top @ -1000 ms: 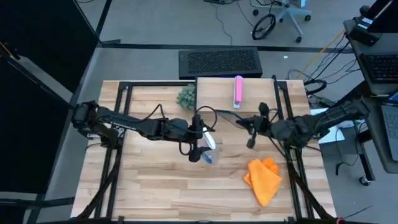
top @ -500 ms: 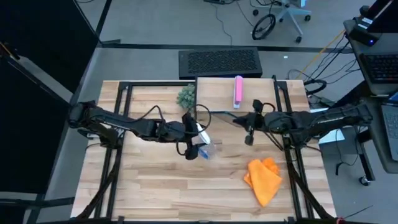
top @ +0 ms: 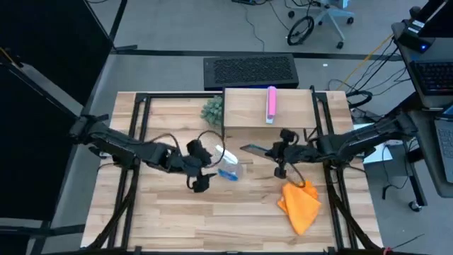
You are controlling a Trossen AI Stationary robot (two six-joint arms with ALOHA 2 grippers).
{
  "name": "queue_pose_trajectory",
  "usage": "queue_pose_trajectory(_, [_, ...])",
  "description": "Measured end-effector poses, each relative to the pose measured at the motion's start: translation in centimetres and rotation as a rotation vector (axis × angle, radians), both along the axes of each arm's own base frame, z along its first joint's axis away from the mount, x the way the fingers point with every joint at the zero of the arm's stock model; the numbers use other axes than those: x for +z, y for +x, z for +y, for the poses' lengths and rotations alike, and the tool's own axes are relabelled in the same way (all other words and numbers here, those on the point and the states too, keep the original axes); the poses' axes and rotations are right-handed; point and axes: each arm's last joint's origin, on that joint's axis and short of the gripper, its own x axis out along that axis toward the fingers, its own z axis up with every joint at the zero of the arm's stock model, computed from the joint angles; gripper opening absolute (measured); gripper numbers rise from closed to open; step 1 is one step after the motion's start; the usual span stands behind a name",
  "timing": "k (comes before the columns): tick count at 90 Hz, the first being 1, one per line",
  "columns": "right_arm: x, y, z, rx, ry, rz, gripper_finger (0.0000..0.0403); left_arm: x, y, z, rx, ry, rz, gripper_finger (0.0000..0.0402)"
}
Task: Apply microfiber cloth
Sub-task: Spray the tablet with the bottle cleaner
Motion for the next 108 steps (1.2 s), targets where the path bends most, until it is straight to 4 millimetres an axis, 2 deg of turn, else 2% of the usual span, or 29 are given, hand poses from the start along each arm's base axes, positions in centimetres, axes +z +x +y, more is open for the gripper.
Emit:
queue_pose_trajectory(11, [-1.6,0.9,0.6,0.003,0.001,0.064,0.0009,-3.3,0.4,-1.0,0.047,0.013,-0.041,0.0340])
queue_pose_trajectory(22, [-2.7,1.7,2.0,0.060,0.060,0.079,0.0009,-6.0,1.3,-1.2,0.087,0.059,-0.073,0.0340])
queue_pose_trajectory(45, [-3.9,1.9,4.5,0.077,0.137,0.079,0.0009,-8.6,2.5,-0.2,0.116,0.101,-0.003,0.0340])
queue_pose_trajectory(65, [-4.3,2.2,6.3,0.097,0.202,0.030,0.0009,-8.6,2.8,0.4,0.100,0.129,-0.007,0.0340])
queue_pose_trajectory(86, [-4.2,2.3,6.9,0.128,0.234,0.007,0.0009,-8.3,2.8,0.2,0.090,0.115,-0.017,0.0340])
queue_pose_trajectory(95, [-3.8,1.5,6.4,0.095,0.210,0.037,0.0009,-7.2,2.1,-0.4,0.065,0.081,-0.035,0.0340])
queue_pose_trajectory(108, [-2.6,0.7,5.9,0.064,0.197,0.014,0.0009,-4.2,1.0,-1.0,0.011,0.073,-0.118,0.0340])
